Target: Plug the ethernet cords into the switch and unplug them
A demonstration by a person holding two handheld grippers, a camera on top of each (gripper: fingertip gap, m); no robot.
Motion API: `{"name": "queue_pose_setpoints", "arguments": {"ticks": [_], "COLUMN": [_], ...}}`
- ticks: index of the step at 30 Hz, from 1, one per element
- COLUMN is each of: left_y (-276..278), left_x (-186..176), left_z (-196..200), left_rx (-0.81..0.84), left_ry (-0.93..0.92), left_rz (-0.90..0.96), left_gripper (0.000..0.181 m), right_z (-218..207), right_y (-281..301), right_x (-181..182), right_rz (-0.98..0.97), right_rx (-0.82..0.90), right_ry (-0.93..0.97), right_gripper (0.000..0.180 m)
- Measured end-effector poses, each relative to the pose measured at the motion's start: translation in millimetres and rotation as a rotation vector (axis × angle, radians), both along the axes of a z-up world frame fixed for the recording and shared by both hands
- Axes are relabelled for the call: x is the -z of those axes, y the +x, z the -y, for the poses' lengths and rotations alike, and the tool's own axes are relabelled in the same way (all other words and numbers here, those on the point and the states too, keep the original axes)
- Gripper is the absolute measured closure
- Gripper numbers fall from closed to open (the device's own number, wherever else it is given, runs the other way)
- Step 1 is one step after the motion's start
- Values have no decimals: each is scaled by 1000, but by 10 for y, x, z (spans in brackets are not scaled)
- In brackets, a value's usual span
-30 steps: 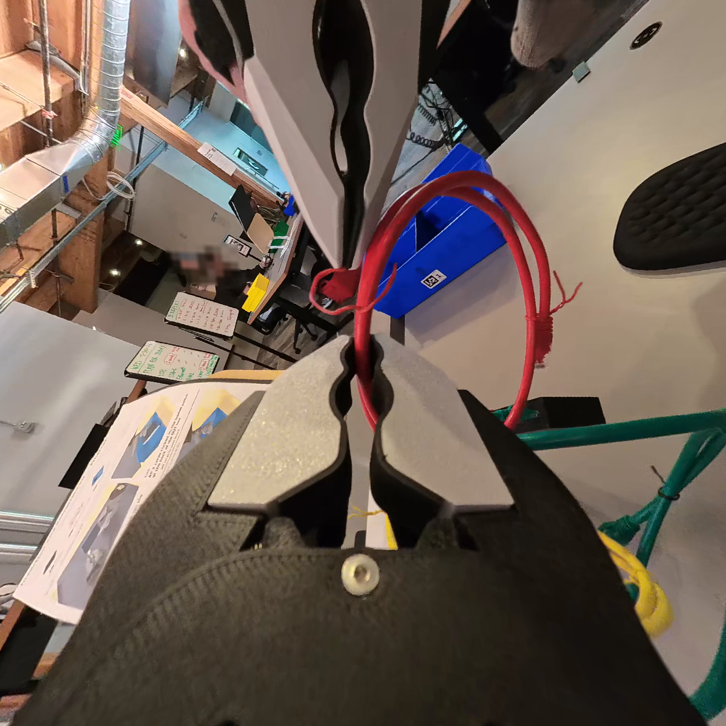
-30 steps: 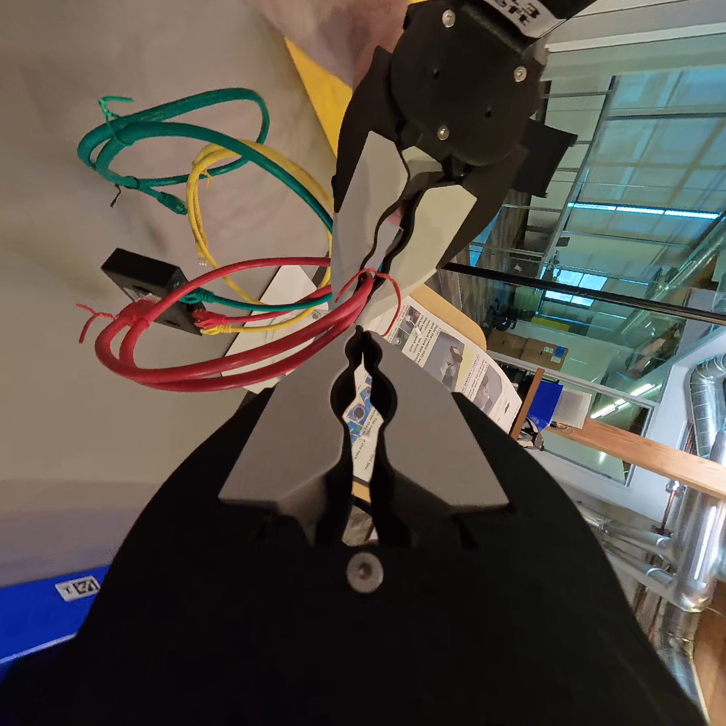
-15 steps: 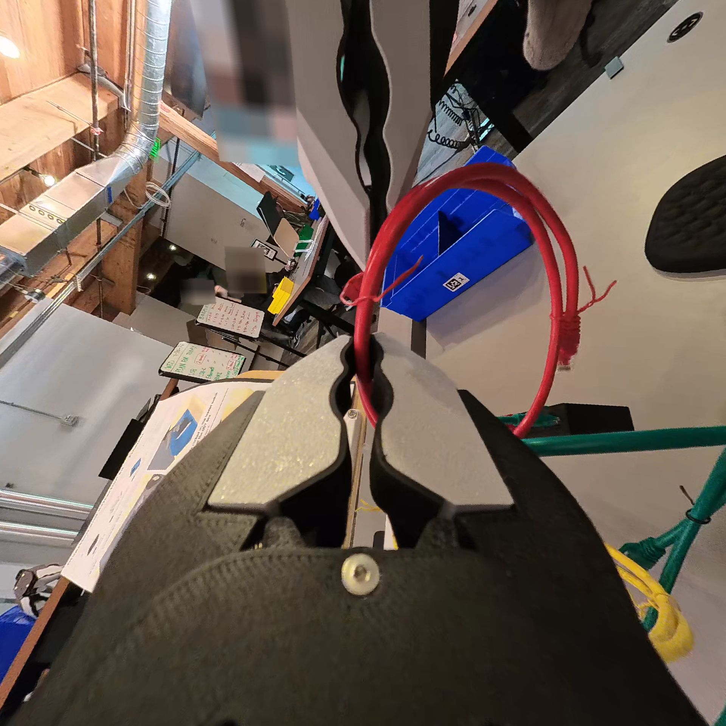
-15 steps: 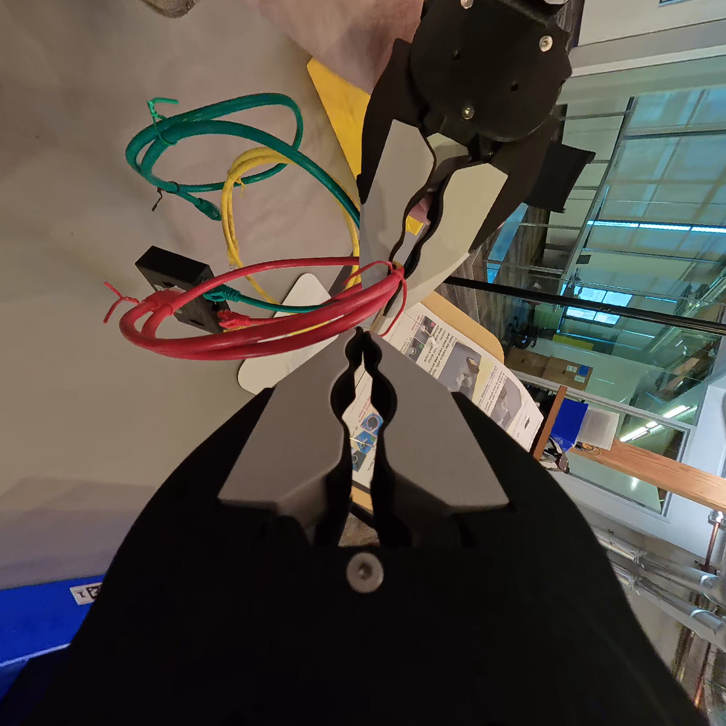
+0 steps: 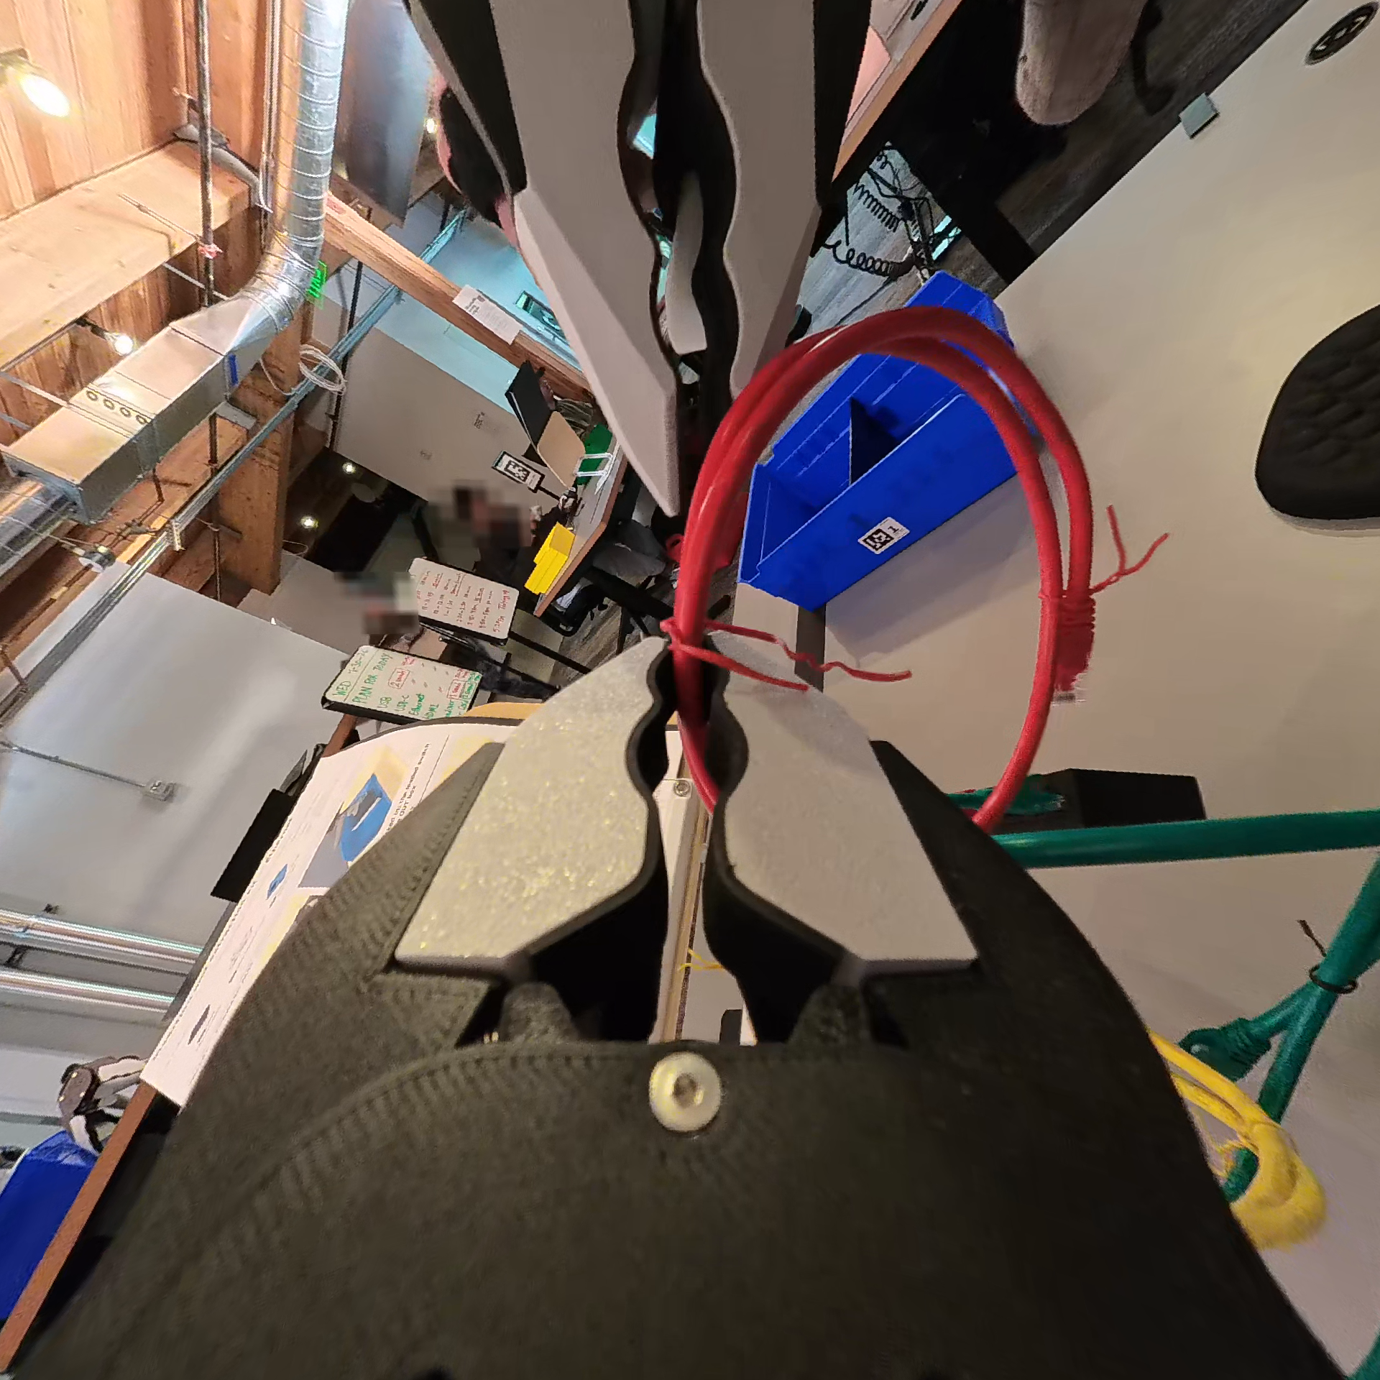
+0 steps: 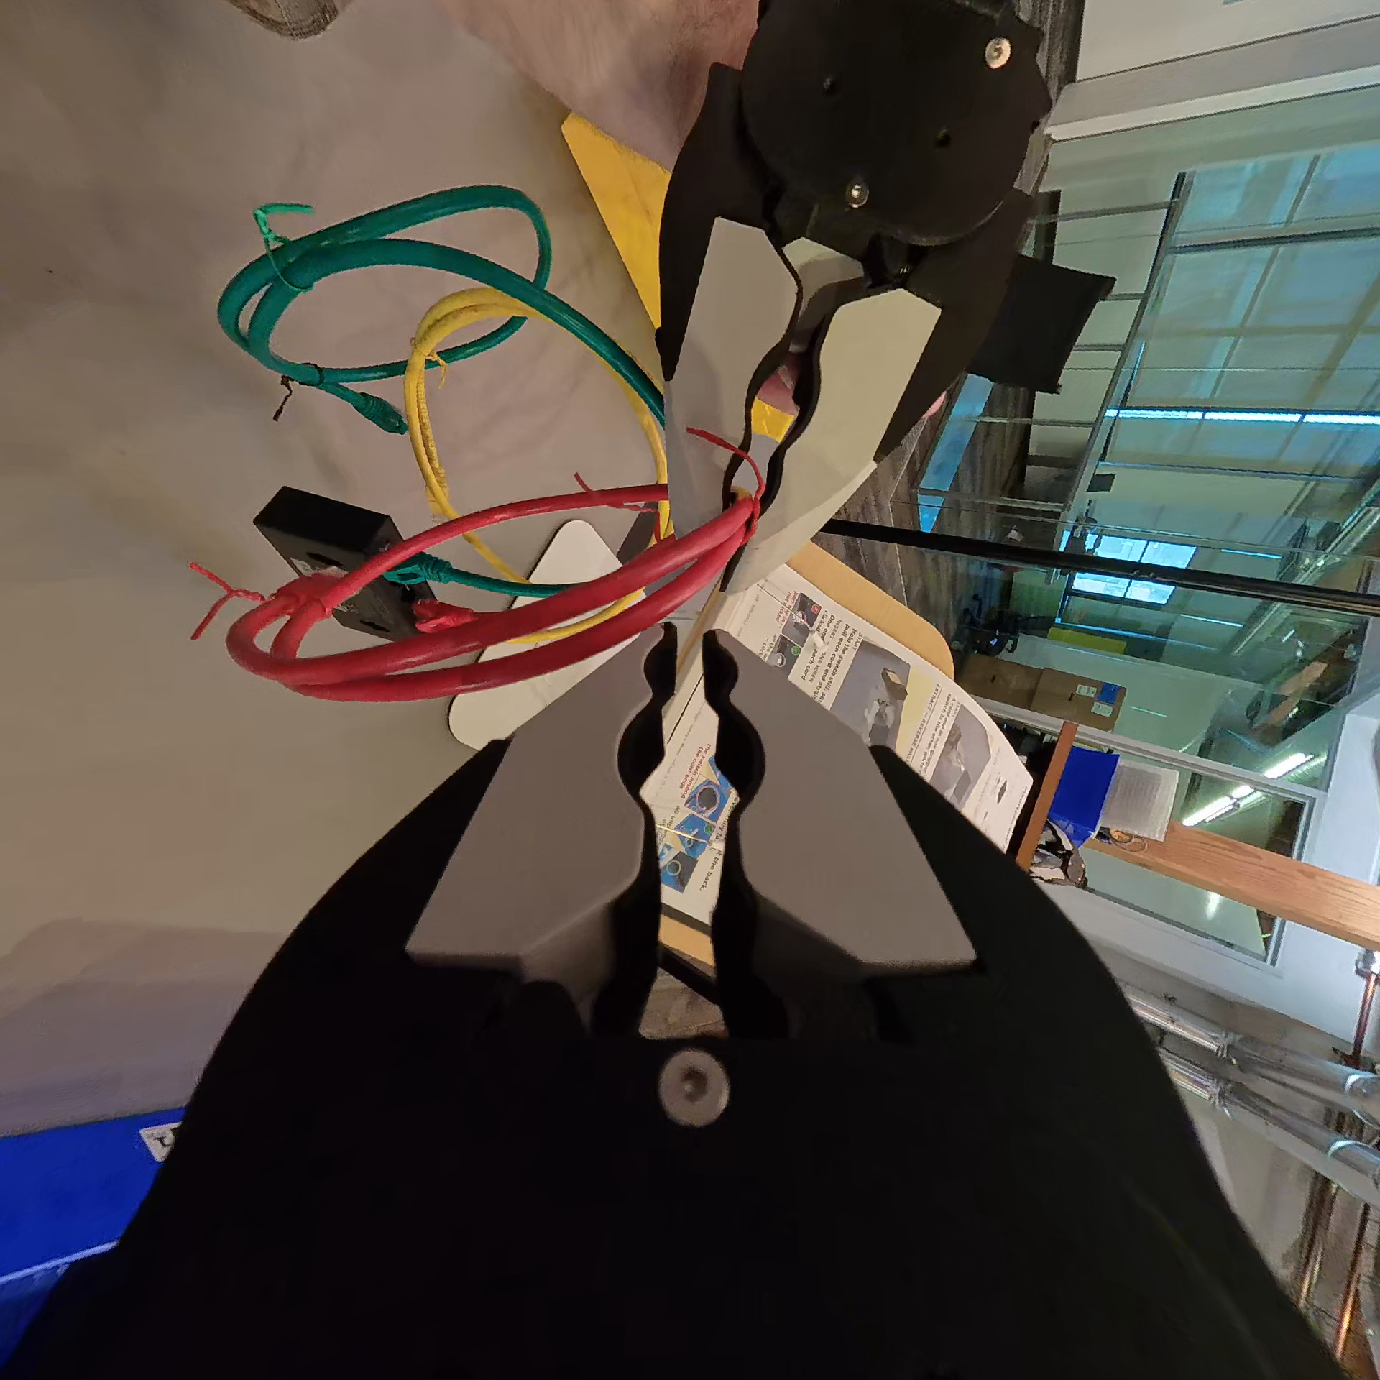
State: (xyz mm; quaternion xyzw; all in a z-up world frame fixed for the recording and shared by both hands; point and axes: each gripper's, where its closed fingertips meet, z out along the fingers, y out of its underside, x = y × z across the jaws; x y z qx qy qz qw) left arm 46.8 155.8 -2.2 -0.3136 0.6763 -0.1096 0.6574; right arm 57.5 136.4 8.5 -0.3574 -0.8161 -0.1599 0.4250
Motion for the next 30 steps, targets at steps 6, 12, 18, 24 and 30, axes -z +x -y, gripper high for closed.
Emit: {"name": "queue_pose_setpoints", "arguments": {"ticks": [6, 12, 18, 24, 30], "left_y": [-21, -44, -22, 3, 36], "left_x": [-37, -94, -138, -228, -279], "left_z": [-24, -115, -173, -200, -244], "left_rx": [-16, -65, -108, -156, -212], "left_ry": [0, -8, 1, 22, 55], "left_rz": [16, 49, 82, 143, 183], "left_gripper": [176, 176, 176, 176, 176], "right_z": [-100, 226, 591, 306, 41], "right_y": [105, 149, -234, -369, -328], "right_x": [-130, -345, -15, 22, 106], "right_rz": [-86, -383, -656, -1193, -1570], "right_rx": [108, 240, 334, 478, 559], "right_ry": [4, -187, -425, -573, -555], "right_gripper": [166, 159, 164, 141, 101]}}
